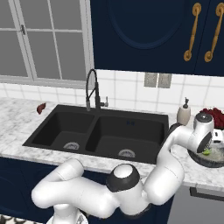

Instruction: Pick the lemon wedge from the sink and place it in the bowl. Then pick the bowl and place it in the microwave. Then close the microwave door and press the start button.

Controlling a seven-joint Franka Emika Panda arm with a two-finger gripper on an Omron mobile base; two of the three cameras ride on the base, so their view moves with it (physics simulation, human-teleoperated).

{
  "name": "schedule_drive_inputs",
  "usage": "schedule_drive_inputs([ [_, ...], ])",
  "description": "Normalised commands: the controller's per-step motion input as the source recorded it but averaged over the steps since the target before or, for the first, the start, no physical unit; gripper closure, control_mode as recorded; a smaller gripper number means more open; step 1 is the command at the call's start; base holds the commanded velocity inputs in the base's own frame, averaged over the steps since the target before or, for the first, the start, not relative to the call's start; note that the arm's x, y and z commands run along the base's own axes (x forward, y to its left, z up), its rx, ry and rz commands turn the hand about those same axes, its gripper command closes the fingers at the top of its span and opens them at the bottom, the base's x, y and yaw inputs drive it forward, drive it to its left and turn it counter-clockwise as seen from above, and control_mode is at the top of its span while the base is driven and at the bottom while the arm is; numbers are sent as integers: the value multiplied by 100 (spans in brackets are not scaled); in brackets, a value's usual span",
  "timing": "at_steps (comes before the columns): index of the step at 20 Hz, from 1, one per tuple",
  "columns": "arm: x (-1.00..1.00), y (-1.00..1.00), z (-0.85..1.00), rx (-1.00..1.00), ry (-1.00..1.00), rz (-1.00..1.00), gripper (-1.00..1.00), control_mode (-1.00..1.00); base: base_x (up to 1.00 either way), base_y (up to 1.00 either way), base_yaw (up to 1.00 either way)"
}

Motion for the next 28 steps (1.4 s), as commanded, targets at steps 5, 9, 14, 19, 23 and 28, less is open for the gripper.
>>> schedule_drive_inputs([
  [5, 20, 0, -10, 0, 0, 4, -100, -100, 0, 0, 0],
  [9, -2, 0, 0, 0, 0, 1, -100, -100, 0, 0, 0],
  [14, -49, 25, 36, 0, -2, 0, -100, -100, 0, 0, 0],
  [19, -19, 45, 35, 0, 0, 0, -100, -100, 0, 0, 0],
  [23, -29, 48, 11, 0, 0, 0, -100, -100, 0, 0, 0],
  [28, -1, 41, 0, 0, 4, 0, -100, -100, 0, 0, 0],
])
